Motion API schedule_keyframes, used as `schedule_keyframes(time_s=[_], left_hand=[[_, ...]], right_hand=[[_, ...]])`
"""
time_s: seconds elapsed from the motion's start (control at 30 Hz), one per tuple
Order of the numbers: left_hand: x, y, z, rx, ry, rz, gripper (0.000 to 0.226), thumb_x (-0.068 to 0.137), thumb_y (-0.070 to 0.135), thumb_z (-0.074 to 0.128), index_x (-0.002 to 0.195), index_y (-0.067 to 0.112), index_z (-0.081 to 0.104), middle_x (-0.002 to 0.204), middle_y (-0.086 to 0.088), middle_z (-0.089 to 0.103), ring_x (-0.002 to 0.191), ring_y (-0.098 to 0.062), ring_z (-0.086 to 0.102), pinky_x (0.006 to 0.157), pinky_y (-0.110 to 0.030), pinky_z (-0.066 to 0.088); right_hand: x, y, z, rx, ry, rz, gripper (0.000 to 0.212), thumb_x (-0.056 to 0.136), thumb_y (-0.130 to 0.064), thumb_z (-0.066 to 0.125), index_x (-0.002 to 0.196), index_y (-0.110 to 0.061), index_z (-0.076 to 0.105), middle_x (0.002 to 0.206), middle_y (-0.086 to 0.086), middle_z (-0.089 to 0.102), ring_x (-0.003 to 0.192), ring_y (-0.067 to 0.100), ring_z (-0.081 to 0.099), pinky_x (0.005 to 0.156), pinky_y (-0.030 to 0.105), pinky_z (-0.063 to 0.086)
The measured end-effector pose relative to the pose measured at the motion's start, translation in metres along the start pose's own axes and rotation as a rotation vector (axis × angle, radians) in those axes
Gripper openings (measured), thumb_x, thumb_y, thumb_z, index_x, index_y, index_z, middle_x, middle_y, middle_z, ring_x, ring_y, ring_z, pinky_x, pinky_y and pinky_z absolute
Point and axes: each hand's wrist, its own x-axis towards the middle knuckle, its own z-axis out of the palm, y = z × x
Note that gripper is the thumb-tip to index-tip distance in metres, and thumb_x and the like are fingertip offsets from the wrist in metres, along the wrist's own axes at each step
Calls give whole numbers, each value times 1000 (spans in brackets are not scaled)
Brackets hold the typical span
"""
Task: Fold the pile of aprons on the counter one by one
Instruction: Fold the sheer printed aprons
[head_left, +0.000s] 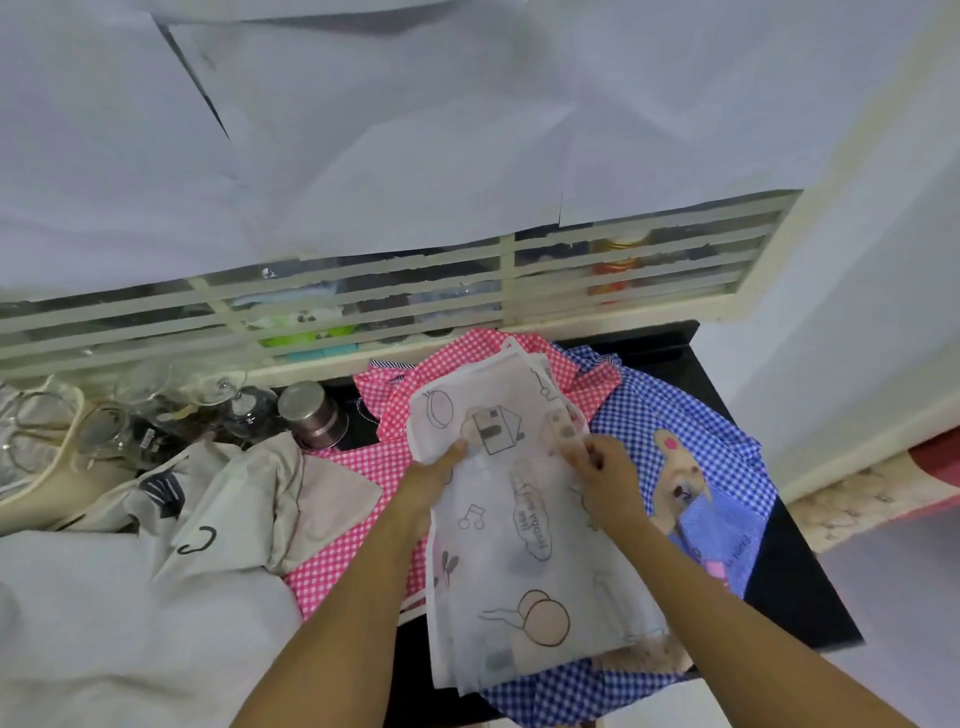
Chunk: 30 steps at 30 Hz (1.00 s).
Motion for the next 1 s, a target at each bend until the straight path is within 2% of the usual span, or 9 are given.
schedule_keyframes(time_s=[0.07,0.17,0.33,0.5,0.63,0.73,0.8,0.9,1.0], left_hand=[[1,6,3,86,111,16,44,88,47,62,109,8,64,101,-9,67,82,-22,64,70,-30,53],[6,16,5,172,112,28,52,95,54,43,109,7,63,103,-14,65,75,-19,60,59,-25,46],[6,36,22,188,87,67,63,101,52,21,134,6,50,130,-15,55,114,-30,54,90,-31,42],[15,29,10,372,71,256,42,94,28,60,127,3,52,120,-13,61,95,-21,59,73,-24,49],[3,-3,5,837,302,680,72,88,29,66,146,6,29,141,-14,40,130,-28,37,108,-36,34],[-23,-30,18,1176,66,914,74,94,52,40,153,21,9,160,-2,7,148,-24,0,120,-46,3],[-28,-50,22,1382,-128,911,68,94,62,22,152,33,-1,158,7,-15,145,-19,-21,117,-49,-13],[-20,-74,13,1466,-268,801,65,93,64,13,148,43,-14,154,11,-30,140,-15,-34,112,-47,-24],[-12,-88,2,1496,-255,806,64,95,63,15,147,44,-16,154,13,-31,138,-11,-36,109,-45,-29]], right_hand=[[9,1,-9,124,42,137,31,88,-30,66,74,-4,58,66,3,51,60,12,44,59,26,38],[16,-10,-15,305,2,319,37,84,-38,69,102,-9,56,89,5,66,78,20,63,70,31,52],[16,-28,-21,337,-347,387,35,81,-32,72,106,-9,62,83,3,74,71,19,72,59,23,54],[26,-8,-21,133,-8,222,28,83,-23,71,105,-13,56,92,2,65,83,17,63,63,22,45],[26,7,-20,29,-43,200,32,90,-25,63,114,-10,49,93,-2,58,81,13,56,62,22,41],[32,10,-28,-2,-152,266,27,87,-28,67,101,-6,62,90,8,69,82,24,66,70,29,52],[32,8,-38,232,-317,411,33,82,-23,72,107,-3,63,97,16,72,87,31,70,80,38,56],[27,9,-52,414,-643,524,36,82,-8,67,117,0,59,112,20,68,104,35,66,84,41,57],[26,21,-54,311,-802,483,35,84,0,62,119,0,57,117,19,66,109,34,64,89,41,55]])
